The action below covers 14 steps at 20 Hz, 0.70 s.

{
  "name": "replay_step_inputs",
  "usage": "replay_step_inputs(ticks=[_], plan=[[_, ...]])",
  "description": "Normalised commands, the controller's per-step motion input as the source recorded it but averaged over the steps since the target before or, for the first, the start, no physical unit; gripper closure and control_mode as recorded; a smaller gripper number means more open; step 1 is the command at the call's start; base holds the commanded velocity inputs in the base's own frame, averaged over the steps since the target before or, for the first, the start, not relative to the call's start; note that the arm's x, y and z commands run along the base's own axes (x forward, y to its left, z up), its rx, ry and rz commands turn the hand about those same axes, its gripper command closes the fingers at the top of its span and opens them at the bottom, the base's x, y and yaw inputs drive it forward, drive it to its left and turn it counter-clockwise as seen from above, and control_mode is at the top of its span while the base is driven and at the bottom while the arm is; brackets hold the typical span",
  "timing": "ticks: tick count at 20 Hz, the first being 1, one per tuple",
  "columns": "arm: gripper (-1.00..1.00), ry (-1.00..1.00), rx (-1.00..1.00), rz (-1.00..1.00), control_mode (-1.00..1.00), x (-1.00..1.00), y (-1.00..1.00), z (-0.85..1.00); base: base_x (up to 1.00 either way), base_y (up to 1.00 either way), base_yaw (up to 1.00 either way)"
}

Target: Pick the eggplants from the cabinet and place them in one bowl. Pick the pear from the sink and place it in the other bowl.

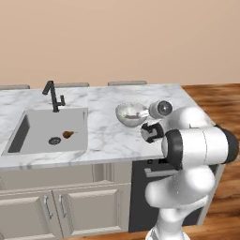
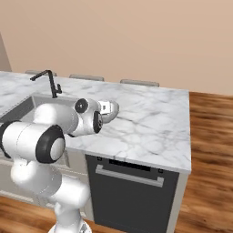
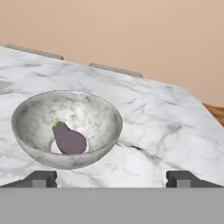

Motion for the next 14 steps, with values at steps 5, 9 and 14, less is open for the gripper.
replay_step_inputs(ticks=[5, 9, 14], plan=[[-1.00, -0.09, 0.43, -0.21, -1.00, -0.60, 0.00, 0.74, 0.00, 0.00, 0.00], [-1.00, 0.00, 0.60, -0.06, -1.00, -0.17, -0.04, 0.98, 0.00, 0.00, 0.00], [-1.00, 0.06, 0.71, 0.00, -1.00, 0.00, -0.11, 0.94, 0.00, 0.00, 0.00]])
